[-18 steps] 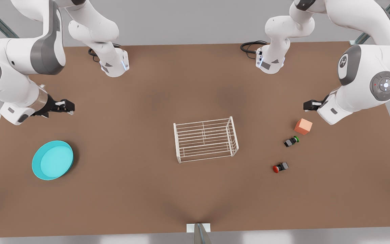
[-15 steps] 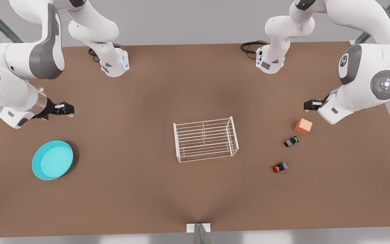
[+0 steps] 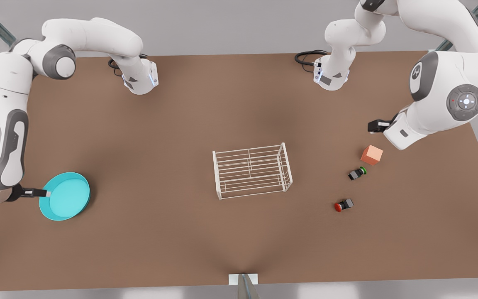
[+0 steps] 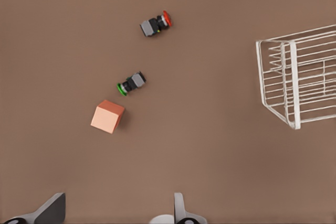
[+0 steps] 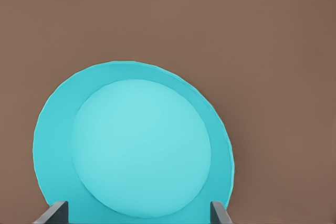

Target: Place the plate on the shelf with right arm and place the red button switch in the plate with left arm

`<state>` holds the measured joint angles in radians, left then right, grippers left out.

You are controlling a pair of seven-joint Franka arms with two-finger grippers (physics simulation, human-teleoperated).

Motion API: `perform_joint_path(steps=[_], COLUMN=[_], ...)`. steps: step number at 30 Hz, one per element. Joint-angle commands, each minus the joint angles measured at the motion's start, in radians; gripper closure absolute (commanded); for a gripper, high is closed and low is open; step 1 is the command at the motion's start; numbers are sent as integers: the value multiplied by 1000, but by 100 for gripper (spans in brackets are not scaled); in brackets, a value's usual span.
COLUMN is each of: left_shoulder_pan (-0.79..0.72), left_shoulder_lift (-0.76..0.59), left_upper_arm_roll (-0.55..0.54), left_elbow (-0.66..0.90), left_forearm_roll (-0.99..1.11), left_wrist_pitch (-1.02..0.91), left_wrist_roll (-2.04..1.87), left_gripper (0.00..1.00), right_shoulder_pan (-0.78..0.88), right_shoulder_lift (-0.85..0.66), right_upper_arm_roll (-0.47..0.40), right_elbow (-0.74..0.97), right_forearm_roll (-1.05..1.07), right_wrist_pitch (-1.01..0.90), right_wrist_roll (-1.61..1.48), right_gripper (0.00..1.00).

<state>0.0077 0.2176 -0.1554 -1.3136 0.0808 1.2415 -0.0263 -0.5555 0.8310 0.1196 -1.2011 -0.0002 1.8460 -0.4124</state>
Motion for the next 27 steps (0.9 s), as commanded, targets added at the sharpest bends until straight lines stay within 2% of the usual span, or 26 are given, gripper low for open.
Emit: perform_joint_path(steps=[1, 8, 19, 20, 21, 22, 27], left_shoulder_pan=[5, 5, 8, 8, 8, 9, 6], left_shoulder_lift=[-1, -1, -1, 0, 0, 0, 0], left_upper_arm_roll=[-1, -1, -1, -1, -1, 1, -1], left_elbow=[1, 1, 16, 16, 16, 16, 16], left_forearm_roll=[2, 4, 4, 4, 4, 4, 4], left_wrist_pitch=[-13, -13, -20, -20, -20, -20, -20], left_wrist_roll=[-12, -12, -10, -10, -10, -10, -32], left_gripper=[0, 0, 0, 0, 0, 0, 0], right_shoulder_pan=[-24, -70, -77, -77, -77, -77, -77], right_shoulder_lift=[22, 108, 119, 119, 119, 119, 123], right_upper_arm_roll=[0, 0, 5, 5, 5, 5, 5], right_elbow=[1, 1, -41, -43, -45, -45, -43], right_forearm_roll=[11, 28, 100, 112, 114, 112, 115], right_wrist_pitch=[159, 219, 203, 203, 203, 200, 199], right_wrist_roll=[-344, -388, -385, -385, -385, -387, -421], right_gripper=[0, 0, 0, 3, 16, 25, 53])
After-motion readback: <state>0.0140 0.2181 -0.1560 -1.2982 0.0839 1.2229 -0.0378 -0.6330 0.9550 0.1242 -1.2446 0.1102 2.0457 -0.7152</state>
